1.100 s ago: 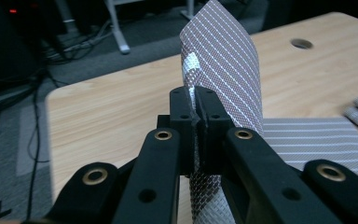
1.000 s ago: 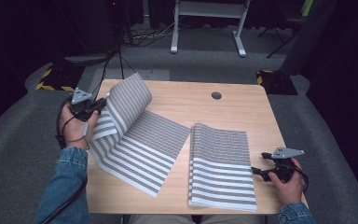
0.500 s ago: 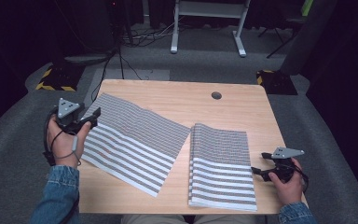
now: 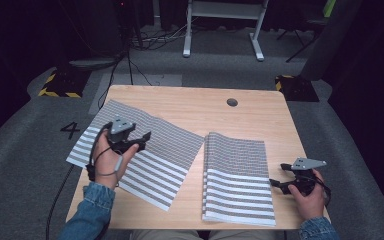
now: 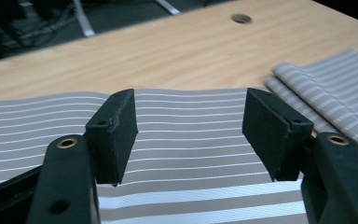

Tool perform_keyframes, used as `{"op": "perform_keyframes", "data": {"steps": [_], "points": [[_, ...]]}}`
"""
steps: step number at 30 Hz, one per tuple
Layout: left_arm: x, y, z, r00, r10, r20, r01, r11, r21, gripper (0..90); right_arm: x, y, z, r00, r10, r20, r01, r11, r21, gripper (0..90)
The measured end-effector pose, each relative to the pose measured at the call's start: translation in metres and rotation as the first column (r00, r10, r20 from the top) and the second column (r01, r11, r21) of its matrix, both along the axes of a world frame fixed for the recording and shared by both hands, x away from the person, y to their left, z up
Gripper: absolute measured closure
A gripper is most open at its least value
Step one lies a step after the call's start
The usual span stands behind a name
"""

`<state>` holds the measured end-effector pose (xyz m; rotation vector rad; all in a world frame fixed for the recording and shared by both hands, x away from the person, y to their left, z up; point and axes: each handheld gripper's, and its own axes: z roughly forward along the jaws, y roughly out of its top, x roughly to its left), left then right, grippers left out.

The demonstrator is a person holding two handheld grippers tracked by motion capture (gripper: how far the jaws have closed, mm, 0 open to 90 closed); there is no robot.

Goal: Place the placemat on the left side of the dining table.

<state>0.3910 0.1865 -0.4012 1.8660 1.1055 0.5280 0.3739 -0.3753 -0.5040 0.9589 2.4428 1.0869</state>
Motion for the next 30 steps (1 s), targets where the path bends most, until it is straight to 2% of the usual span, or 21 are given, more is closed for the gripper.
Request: {"op": "perform_keyframes", "data": {"steps": [3,4,5,9,10,11,12,16,18,19,20,21,25,27,28,30], "points": [[0.006,-0.025,-0.016,0.9974,-0.049,-0.053,0.049,0.9988,0.006,34.9,0.0,0.0,0.0,1.0,0.0,0.0,0.0,1.0,0.0,15.3],[0.006,-0.025,-0.016,0.9974,-0.049,-0.053,0.049,0.9988,0.006,34.2,0.0,0.0,0.0,1.0,0.0,0.0,0.0,1.0,0.0,15.3],[0.009,-0.042,-0.026,0.9939,-0.066,-0.089,0.068,0.9977,0.01,33.9,0.0,0.0,0.0,1.0,0.0,0.0,0.0,1.0,0.0,15.3],[0.015,-0.07,-0.045,0.9856,-0.098,-0.138,0.107,0.9923,0.061,32.9,0.0,0.0,0.0,1.0,0.0,0.0,0.0,1.0,0.0,15.3],[0.015,-0.07,-0.045,0.9856,-0.098,-0.138,0.107,0.9923,0.061,32.8,0.0,0.0,0.0,1.0,0.0,0.0,0.0,1.0,0.0,15.3],[0.015,-0.084,-0.056,0.9786,-0.108,-0.175,0.125,0.9881,0.09,32.7,0.0,0.0,0.0,1.0,0.0,0.0,0.0,1.0,-0.001,15.3],[0.014,-0.091,-0.061,0.9745,-0.116,-0.192,0.138,0.9844,0.109,32.5,0.0,0.0,0.0,1.0,0.0,0.0,0.0,1.0,0.0,15.3],[0.011,-0.11,-0.079,0.9616,-0.127,-0.244,0.163,0.9775,0.134,30.2,0.0,0.0,0.0,1.0,0.0,0.0,0.0,1.0,0.0,15.3],[0.011,-0.115,-0.085,0.9602,-0.118,-0.253,0.168,0.9684,0.185,29.1,0.0,0.0,0.0,1.0,0.0,0.0,0.0,1.0,0.0,15.3],[0.011,-0.116,-0.087,0.962,-0.102,-0.253,0.157,0.9658,0.206,28.9,0.0,0.0,0.0,1.0,0.0,0.0,0.0,1.0,0.0,15.3],[0.011,-0.117,-0.089,0.9605,-0.1,-0.259,0.16,0.9626,0.219,28.5,0.0,0.0,0.0,1.0,0.0,0.0,0.0,1.0,0.0,15.3],[0.012,-0.118,-0.09,0.9612,-0.092,-0.26,0.15,0.9649,0.215,27.4,0.0,0.0,0.0,1.0,0.0,0.0,0.0,1.0,0.0,15.3],[0.012,-0.118,-0.091,0.9617,-0.087,-0.26,0.145,0.9654,0.216,26.1,0.0,0.0,0.0,1.0,0.0,0.0,0.0,1.0,0.0,15.3],[0.013,-0.118,-0.092,0.9638,-0.095,-0.249,0.151,0.9644,0.217,26.9,0.0,0.0,0.0,1.0,0.0,0.0,0.0,1.0,0.0,15.3],[0.014,-0.117,-0.092,0.9643,-0.11,-0.24,0.165,0.9615,0.22,27.5,0.0,0.0,0.0,1.0,0.0,0.0,0.0,1.0,0.0,15.3],[0.015,-0.116,-0.093,0.9663,-0.115,-0.23,0.164,0.9643,0.208,29.4,0.0,0.0,0.0,1.0,0.0,0.0,0.0,1.0,0.0,15.3]]}}
